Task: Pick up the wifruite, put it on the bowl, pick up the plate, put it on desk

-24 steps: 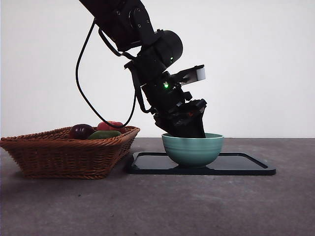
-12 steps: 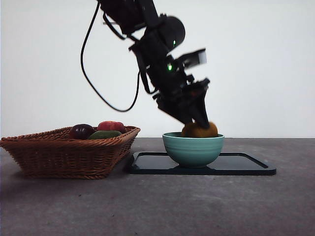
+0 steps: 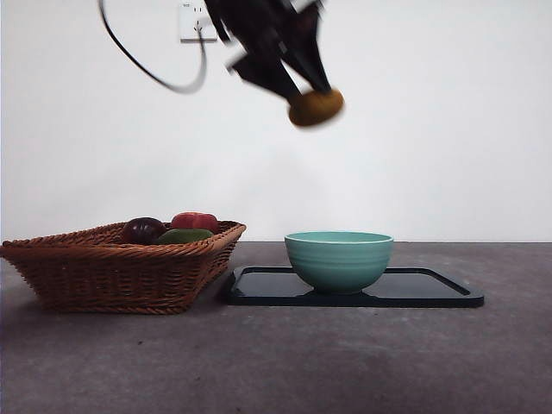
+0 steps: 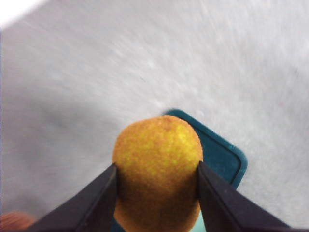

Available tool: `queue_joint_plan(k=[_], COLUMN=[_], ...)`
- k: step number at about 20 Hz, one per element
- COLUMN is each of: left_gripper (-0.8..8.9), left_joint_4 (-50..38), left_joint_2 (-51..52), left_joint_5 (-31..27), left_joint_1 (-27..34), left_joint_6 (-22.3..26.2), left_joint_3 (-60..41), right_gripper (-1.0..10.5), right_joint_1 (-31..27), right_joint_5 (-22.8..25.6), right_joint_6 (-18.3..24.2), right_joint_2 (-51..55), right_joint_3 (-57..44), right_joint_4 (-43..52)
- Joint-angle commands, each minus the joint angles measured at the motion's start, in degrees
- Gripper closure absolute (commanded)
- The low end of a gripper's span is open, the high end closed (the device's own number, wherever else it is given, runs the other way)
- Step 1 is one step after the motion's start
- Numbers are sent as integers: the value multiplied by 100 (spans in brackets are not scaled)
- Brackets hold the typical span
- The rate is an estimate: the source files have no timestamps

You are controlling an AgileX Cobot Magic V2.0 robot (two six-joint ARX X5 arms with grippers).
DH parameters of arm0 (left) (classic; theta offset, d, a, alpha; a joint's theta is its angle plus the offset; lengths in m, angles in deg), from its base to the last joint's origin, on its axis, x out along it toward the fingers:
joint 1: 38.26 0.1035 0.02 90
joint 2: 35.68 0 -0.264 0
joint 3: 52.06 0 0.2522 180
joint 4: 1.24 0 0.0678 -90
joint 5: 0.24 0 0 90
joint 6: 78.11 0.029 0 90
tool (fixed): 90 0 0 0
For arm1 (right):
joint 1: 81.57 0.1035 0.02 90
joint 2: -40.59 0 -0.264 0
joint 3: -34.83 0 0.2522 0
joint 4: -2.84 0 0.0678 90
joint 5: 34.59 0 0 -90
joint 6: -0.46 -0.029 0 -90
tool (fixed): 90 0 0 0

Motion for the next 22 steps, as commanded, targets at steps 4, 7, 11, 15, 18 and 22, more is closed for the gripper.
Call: queue_joint_plan(k=[4, 7, 11, 15, 18, 22], left_gripper=[672, 673, 673, 669, 667, 667], left_joint_4=[599, 1375, 2221, 2721, 2481, 1200], left_joint_2=[1394, 2140, 2970, 3530, 3971, 4505], left_joint_5=[-20, -26, -59, -507, -518, -540], left_joint_1=[376, 614, 789, 804, 892, 955], left_joint_6=[-208, -337, -505, -529, -544, -820], left_joint_3=[223, 223, 216, -133, -1161, -3117], right_gripper=[751, 751, 751, 751, 751, 751], right_joint_1=[28, 28, 28, 28, 28, 28], right_joint_5=[-11, -11, -11, -13, -13, -13], right_joint_6=[2, 13, 118, 120, 127, 125], right_joint_2=[-9, -9, -9, -9, -7, -7], right_joint_3=[44, 44, 46, 48, 48, 48], right_joint_4=[37, 37, 39, 42, 44, 50])
